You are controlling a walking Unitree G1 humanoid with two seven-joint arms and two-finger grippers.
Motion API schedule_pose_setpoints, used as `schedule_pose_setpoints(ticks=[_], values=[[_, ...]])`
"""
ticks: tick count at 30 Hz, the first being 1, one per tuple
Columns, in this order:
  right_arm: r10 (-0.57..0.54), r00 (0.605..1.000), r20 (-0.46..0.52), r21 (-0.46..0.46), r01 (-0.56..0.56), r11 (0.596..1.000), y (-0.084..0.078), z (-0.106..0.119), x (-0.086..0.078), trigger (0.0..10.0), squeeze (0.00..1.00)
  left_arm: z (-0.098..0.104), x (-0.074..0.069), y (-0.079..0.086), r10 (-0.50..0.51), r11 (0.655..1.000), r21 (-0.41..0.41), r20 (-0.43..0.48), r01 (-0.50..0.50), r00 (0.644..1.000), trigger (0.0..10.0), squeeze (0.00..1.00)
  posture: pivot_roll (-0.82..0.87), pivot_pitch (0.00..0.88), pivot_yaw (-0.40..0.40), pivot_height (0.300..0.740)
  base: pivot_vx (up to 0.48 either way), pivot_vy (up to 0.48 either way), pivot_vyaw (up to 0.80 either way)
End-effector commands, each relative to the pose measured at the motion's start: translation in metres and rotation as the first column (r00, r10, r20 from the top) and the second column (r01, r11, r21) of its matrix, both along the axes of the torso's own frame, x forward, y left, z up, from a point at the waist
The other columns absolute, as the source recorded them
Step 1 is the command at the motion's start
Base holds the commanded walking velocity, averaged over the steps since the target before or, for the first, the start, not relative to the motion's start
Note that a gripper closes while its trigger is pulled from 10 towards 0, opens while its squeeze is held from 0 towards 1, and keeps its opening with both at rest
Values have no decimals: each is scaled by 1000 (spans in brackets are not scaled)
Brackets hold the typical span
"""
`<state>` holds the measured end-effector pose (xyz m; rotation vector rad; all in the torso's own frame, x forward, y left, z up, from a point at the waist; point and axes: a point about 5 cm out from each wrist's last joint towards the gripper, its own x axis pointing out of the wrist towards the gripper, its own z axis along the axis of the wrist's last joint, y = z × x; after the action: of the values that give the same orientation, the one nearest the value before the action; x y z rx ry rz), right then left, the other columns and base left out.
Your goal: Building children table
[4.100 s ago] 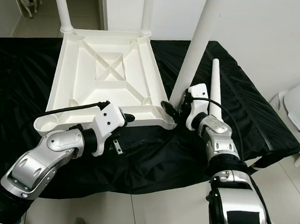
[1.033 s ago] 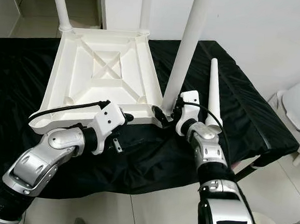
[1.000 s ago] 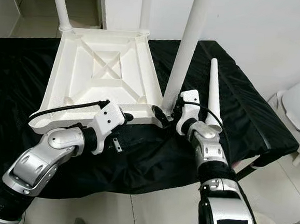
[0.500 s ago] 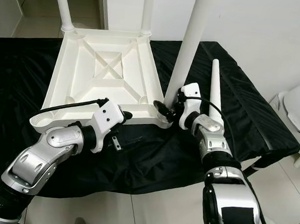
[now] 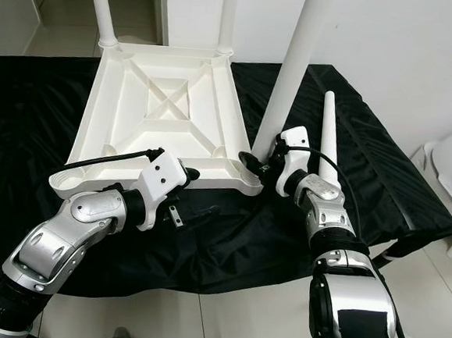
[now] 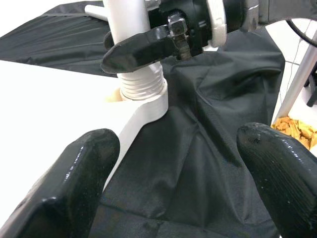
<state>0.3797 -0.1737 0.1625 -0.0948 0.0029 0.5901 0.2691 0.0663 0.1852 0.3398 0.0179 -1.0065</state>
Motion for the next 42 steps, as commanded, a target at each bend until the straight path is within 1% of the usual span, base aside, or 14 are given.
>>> schedule_pose_setpoints(ticks=[1,6,8,14,15,18,21,24,26,27,29,33,41,42], values=[[-67,997,-48,45,69,997,-5,-12,-2,0,0,0,1,0,5,1000,12,1,-5,1000,10000,0,-27,25,-16,740,0,0,0],[-124,992,-38,83,127,988,-2,-12,-2,0,0,-1,1,-1,4,1000,11,0,-4,1000,10000,0,-30,26,-15,740,0,0,0],[-211,977,-43,135,215,967,1,-12,-1,0,0,-1,0,-1,1,1000,10,-4,-1,1000,10000,0,-31,27,-14,740,0,0,0],[-278,959,-61,167,285,944,1,-13,0,0,0,-2,-1,-1,-1,1000,11,-6,1,1000,10000,0,-33,28,-12,740,0,0,0],[-326,943,-63,182,333,925,3,-14,0,0,0,-2,-1,-2,-3,1000,11,-8,3,1000,10000,0,-35,30,-12,740,0,0,0],[-367,929,-57,190,371,909,5,-13,0,0,0,-3,-2,-2,-5,1000,11,-9,5,1000,10000,0,-36,32,-12,740,0,0,0],[-451,891,-52,214,451,866,17,-12,-3,0,0,-3,-2,-3,-10,1000,9,-12,10,1000,10000,0,-37,31,-12,740,0,0,0],[-463,885,-47,217,462,860,20,-11,-3,0,0,-3,-2,-3,-11,1000,11,-11,11,1000,10000,0,-37,30,-12,740,0,0,0],[-518,854,-51,226,515,827,29,-11,-7,0,0,-3,-2,-3,-13,1000,11,-12,13,1000,10000,0,-42,26,-11,740,0,0,0],[-518,854,-51,226,515,827,29,-11,-7,0,0,-3,-2,-3,-13,1000,11,-12,13,1000,10000,0,-42,26,-11,740,0,0,0],[-550,833,-54,239,546,803,37,-10,-10,0,0,-3,-2,-4,-16,1000,9,-11,16,1000,10000,0,-45,26,-10,740,0,0,0],[-550,832,-72,258,548,796,44,-9,-11,0,0,-3,-2,-5,-22,1000,8,-10,22,1000,10000,0,-47,24,-10,740,0,0,0],[-580,811,-73,243,578,779,41,-8,-12,0,0,-2,-1,-5,-24,1000,12,-7,24,1000,10000,0,-48,20,-8,740,0,0,0],[-585,808,-72,235,584,777,40,-8,-12,784,0,-2,-1,-5,-24,1000,12,-7,24,1000,10000,0,-48,20,-8,740,0,0,0]])
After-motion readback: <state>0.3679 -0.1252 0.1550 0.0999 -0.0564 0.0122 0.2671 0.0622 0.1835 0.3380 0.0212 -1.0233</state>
